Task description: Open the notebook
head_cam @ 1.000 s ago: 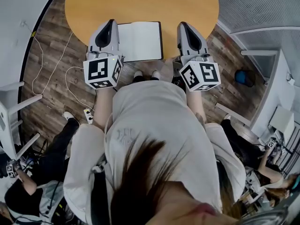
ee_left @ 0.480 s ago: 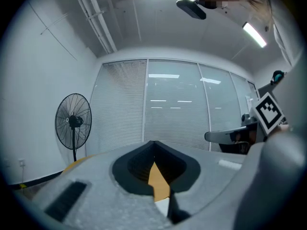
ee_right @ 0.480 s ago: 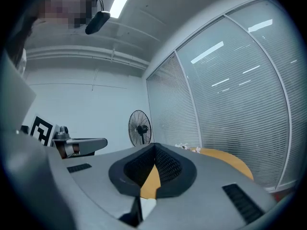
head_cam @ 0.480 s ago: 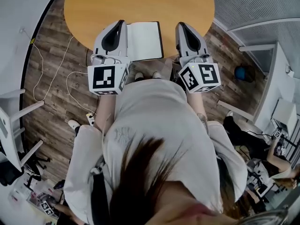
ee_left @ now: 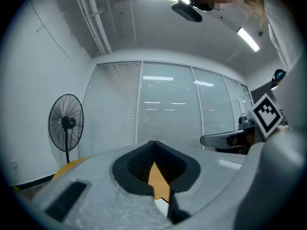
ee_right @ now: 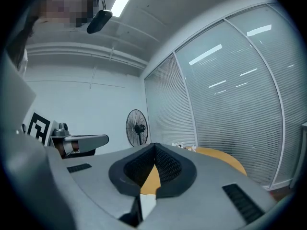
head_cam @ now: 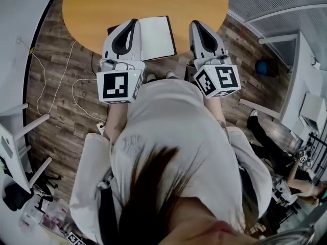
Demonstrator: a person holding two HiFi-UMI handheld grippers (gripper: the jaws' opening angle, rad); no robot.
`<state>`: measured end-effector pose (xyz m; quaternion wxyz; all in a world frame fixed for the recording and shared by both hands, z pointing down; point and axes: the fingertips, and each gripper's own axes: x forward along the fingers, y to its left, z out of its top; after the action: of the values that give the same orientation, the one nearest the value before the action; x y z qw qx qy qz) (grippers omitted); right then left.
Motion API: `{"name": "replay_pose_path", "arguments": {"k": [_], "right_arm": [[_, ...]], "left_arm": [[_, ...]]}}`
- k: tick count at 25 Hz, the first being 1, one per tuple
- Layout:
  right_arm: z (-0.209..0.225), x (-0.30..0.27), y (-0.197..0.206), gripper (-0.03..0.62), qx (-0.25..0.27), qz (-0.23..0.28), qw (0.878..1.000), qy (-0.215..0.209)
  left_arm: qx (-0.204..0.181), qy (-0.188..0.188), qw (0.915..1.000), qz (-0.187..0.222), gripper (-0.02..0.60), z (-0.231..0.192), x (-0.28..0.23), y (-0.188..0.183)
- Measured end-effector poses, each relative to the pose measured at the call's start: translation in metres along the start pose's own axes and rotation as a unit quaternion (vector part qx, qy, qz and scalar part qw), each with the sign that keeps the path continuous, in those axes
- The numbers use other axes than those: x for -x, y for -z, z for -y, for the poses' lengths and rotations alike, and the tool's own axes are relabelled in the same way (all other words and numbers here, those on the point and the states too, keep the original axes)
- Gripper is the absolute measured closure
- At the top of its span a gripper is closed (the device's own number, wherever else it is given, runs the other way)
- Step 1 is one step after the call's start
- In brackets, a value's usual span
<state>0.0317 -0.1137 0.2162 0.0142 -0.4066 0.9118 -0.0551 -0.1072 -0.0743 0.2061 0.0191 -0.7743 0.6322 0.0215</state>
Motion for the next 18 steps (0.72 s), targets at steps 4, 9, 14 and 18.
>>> {"name": "replay_pose_path", "arguments": {"k": [4, 9, 14, 18], "right_arm": [[0.0, 0.005, 0.003, 0.592, -0.001, -0.004, 1.0, 0.008], [0.001, 0.009, 0.005, 0.592, -0.004, -0.006, 1.0, 0.013], [0.002, 0.009, 0.009, 0.592, -0.006, -0.009, 1.0, 0.015], [0.0, 0.005, 0.008, 0.592, -0.007, -0.009, 1.0, 0.015]], "left_arm": [[0.005, 0.01, 0.9999, -0.008, 0.565, 0.005, 0.005, 0.007], [0.01, 0.018, 0.9997, -0.016, 0.565, 0.012, 0.006, 0.012], [0.011, 0.016, 0.9997, -0.017, 0.565, 0.01, 0.007, 0.015], [0.013, 0.012, 0.9997, -0.019, 0.565, 0.005, 0.006, 0.015]]}}
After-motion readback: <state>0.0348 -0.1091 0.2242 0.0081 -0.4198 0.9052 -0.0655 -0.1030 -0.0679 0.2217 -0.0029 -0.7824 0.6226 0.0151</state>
